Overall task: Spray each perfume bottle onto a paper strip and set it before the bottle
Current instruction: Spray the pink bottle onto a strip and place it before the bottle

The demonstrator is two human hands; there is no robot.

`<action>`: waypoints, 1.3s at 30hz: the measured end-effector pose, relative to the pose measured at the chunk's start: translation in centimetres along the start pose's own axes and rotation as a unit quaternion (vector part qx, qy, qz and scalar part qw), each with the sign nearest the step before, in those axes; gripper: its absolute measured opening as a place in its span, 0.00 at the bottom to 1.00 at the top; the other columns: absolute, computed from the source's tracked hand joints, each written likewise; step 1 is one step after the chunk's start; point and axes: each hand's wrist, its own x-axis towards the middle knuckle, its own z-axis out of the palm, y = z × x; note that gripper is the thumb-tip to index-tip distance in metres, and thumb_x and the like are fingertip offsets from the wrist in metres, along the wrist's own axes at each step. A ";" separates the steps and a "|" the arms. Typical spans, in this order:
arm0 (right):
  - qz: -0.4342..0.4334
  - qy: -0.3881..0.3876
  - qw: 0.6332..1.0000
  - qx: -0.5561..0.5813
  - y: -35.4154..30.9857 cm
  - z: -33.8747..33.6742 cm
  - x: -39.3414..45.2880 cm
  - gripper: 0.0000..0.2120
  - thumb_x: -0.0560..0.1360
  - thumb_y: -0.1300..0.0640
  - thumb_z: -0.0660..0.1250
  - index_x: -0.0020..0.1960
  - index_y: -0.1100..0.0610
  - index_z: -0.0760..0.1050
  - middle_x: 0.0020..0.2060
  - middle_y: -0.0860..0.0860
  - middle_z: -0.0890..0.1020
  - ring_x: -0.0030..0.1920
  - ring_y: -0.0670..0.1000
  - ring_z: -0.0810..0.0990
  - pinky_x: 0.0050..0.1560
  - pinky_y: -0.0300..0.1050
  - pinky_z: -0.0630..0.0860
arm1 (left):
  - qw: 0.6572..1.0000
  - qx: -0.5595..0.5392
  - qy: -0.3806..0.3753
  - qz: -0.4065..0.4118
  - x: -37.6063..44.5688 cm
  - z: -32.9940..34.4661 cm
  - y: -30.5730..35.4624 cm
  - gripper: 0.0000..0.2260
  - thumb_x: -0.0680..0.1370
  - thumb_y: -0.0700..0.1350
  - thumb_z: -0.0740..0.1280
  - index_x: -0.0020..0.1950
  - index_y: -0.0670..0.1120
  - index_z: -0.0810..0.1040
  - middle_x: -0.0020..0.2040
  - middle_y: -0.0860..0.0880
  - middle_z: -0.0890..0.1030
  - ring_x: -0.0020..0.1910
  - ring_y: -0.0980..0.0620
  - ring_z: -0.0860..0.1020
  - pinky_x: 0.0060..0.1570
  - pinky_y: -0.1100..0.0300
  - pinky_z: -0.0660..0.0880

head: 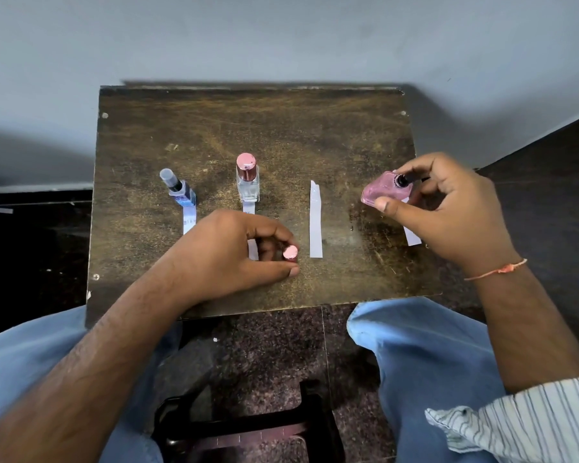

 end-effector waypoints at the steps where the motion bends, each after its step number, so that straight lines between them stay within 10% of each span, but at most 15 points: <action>1: 0.002 0.006 1.000 0.006 0.0 0.1 0.0 0.18 0.71 0.47 0.84 0.57 0.48 0.83 0.42 0.38 0.85 0.43 0.36 0.82 0.45 0.26 0.73 | 1.000 -0.023 0.012 0.010 0.0 0.1 0.0 0.13 0.72 0.54 0.83 0.55 0.59 0.89 0.41 0.61 0.85 0.38 0.61 0.82 0.40 0.74 0.72; 10: -0.054 -0.053 0.980 0.186 -0.8 1.2 -0.1 0.17 0.69 0.54 0.85 0.54 0.52 0.85 0.50 0.51 0.89 0.48 0.50 0.86 0.50 0.50 0.85 | 0.966 -0.191 0.103 0.141 0.3 1.0 0.8 0.14 0.76 0.43 0.81 0.61 0.46 0.88 0.56 0.50 0.89 0.38 0.30 0.80 0.31 0.49 0.75; 16: -0.124 -0.191 0.956 0.185 -2.1 2.6 -0.5 0.16 0.68 0.51 0.85 0.53 0.50 0.86 0.44 0.52 0.85 0.44 0.55 0.83 0.45 0.58 0.81 | 0.941 -0.223 0.185 0.177 0.1 0.7 1.5 0.12 0.77 0.41 0.78 0.60 0.46 0.85 0.58 0.50 0.87 0.29 0.62 0.72 0.30 0.70 0.67; 30: -0.143 -0.185 0.959 0.159 -3.3 2.7 -0.6 0.19 0.69 0.49 0.82 0.57 0.55 0.88 0.43 0.53 0.84 0.42 0.55 0.82 0.43 0.58 0.77 | 0.956 -0.202 0.139 0.160 0.4 1.1 1.3 0.13 0.77 0.44 0.79 0.61 0.45 0.87 0.56 0.51 0.88 0.27 0.61 0.70 0.27 0.68 0.66; 39: -0.166 -0.186 0.957 0.150 -3.2 2.5 -0.7 0.13 0.70 0.53 0.83 0.53 0.54 0.89 0.42 0.55 0.84 0.40 0.55 0.82 0.41 0.58 0.77 | 0.964 -0.176 0.125 0.155 0.9 1.1 1.4 0.13 0.78 0.46 0.79 0.62 0.50 0.88 0.57 0.52 0.87 0.34 0.27 0.77 0.25 0.41 0.69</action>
